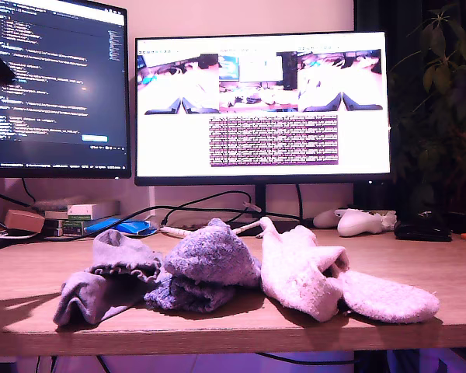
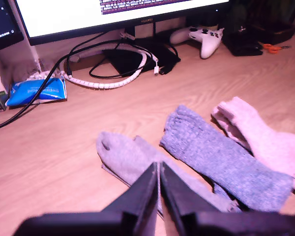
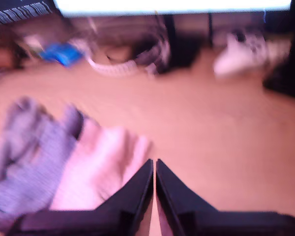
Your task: Pair up the socks based on colour and pattern, by placing them on top of one another
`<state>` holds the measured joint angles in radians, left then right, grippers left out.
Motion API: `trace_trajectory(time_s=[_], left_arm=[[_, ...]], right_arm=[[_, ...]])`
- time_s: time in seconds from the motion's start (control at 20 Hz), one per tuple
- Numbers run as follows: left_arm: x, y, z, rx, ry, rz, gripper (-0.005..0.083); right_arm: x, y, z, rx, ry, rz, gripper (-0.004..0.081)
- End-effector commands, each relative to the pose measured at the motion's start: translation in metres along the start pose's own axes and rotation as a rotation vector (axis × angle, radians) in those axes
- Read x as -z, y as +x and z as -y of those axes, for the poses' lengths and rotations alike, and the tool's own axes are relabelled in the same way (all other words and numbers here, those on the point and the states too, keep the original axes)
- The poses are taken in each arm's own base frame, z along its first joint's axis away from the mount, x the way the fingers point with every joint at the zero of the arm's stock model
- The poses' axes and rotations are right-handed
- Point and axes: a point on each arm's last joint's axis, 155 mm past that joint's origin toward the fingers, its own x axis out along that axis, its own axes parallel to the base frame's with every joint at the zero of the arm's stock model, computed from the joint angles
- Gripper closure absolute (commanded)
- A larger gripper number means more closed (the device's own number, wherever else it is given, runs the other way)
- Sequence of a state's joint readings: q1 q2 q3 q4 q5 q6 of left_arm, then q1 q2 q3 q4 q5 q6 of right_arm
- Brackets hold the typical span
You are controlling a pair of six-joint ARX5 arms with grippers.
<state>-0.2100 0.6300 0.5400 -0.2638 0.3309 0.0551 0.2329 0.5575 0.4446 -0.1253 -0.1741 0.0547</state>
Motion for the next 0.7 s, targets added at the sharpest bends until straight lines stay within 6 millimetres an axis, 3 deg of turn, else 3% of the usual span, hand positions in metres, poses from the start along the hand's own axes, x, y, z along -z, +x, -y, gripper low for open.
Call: trace_trajectory(time_s=[0.0, 0.25, 0.65], left_arm=[[0.005, -0.004, 0.003, 0.006, -0.011, -0.001, 0.0794], [0.022, -0.009, 0.006, 0.009, -0.049, -0.066, 0.0793], [0.042, -0.011, 0.008, 0.012, -0.075, -0.142, 0.0793]], right_arm=[[-0.004, -0.008, -0.006, -0.017, 0.000, 0.015, 0.0783], [0.007, -0.019, -0.007, -0.014, -0.002, -0.021, 0.0783], [0.051, -0.024, -0.005, -0.004, 0.029, -0.196, 0.0783]])
